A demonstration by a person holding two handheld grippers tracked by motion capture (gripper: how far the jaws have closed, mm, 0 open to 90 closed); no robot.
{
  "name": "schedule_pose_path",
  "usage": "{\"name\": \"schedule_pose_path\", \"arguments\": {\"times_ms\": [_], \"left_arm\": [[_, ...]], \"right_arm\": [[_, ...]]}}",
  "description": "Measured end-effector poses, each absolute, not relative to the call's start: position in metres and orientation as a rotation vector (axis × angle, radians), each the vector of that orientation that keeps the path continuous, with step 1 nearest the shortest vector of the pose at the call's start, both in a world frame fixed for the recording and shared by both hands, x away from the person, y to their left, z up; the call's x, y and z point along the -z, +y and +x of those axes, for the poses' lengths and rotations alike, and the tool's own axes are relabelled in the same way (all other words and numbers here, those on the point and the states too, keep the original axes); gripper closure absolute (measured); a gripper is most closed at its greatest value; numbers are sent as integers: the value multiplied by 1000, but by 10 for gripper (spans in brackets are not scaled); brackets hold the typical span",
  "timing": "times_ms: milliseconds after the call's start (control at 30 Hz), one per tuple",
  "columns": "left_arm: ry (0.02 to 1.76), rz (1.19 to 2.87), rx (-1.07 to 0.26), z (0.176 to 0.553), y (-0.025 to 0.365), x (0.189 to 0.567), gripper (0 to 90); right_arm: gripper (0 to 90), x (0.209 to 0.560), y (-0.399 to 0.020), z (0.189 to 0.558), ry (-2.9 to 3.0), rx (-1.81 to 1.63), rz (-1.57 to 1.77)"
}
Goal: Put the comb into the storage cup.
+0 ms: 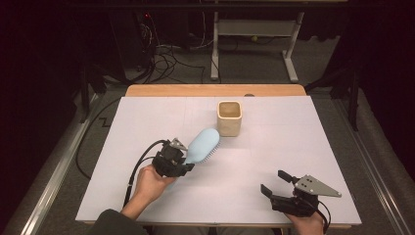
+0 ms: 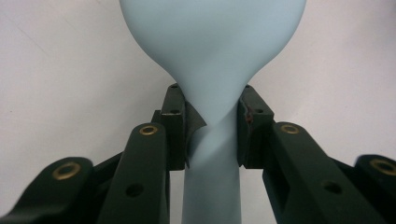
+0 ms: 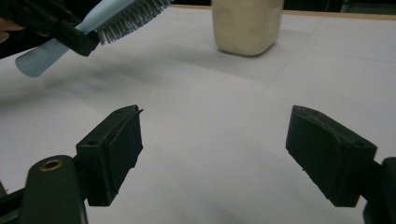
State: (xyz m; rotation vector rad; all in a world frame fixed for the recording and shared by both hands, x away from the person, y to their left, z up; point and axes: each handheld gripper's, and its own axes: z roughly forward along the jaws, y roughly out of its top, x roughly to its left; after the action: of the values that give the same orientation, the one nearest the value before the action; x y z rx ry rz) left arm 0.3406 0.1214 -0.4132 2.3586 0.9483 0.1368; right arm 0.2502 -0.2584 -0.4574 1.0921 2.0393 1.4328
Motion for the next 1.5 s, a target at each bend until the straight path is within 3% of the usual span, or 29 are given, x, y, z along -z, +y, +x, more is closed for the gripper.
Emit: {"name": "schedule_pose_path", "arguments": {"times_ms": [1500], "left_arm": [[860,2352,-152,324,104,408,695]], "right_arm": [[159,463,-159,287,2288,-1628,1052]]}}
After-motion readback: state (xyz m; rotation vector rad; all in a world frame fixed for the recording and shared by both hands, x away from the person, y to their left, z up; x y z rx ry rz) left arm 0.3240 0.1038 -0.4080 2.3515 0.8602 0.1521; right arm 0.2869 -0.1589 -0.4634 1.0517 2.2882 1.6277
